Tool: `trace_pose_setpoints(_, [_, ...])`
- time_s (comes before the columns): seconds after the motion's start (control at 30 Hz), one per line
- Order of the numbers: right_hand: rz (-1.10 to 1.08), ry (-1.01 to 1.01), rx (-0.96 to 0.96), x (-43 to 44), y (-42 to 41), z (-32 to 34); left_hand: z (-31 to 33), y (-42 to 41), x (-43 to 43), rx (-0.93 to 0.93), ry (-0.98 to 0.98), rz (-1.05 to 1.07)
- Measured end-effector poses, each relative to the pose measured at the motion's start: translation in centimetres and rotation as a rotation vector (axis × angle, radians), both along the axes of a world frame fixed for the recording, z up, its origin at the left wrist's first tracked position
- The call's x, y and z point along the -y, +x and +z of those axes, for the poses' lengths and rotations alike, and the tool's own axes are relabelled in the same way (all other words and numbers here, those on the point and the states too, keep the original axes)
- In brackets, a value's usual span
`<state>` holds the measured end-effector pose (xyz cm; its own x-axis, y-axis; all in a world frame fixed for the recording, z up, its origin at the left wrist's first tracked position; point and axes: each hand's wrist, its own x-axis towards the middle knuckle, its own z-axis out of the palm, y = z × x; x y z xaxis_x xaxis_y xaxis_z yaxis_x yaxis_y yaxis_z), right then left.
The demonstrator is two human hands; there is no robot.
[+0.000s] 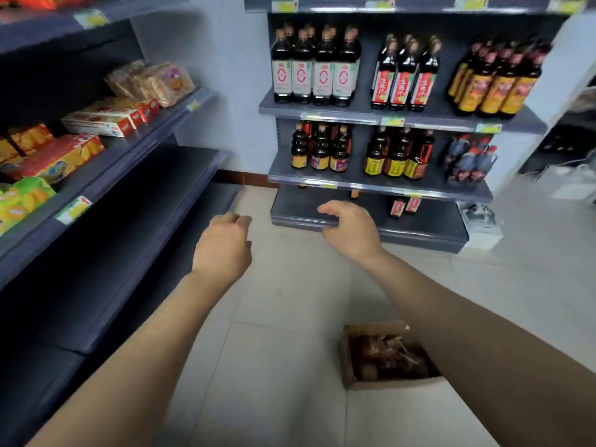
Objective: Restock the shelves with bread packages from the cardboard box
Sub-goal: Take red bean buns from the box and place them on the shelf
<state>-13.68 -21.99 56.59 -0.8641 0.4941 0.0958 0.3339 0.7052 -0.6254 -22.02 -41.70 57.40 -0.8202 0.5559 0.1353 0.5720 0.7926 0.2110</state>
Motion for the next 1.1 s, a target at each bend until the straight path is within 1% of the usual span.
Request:
trace_pose_setpoints(0.23, [-0.150,0.044,0.090,-10.6,7.1,-3.7,-3.8,3.9,-12.2,0.035,-0.051,-0.148])
trace_pose_setpoints(0.5, [-0.334,-0.033,0.240,-19.5,12.9,-9.7,-9.3,6.8,-22.2,0.098,-0.108,-0.308])
trace_pose_setpoints(0.67, [-0.404,-0.054,0.333,-23.6,14.6,-12.9,-13.0,6.7,-27.5,0.131,-0.148,-0.394])
trace_pose_setpoints(0.9, [-0.460,-0.065,0.453,-28.5,15.4,-17.3,-17.9,6.0,-33.7,0.147,-0.255,-0.520])
trace_pose_setpoints(1.1, [-0.474,-0.113,0.538,-31.5,15.7,-22.2,-22.9,6.3,-36.9,0.207,-0.348,-0.549])
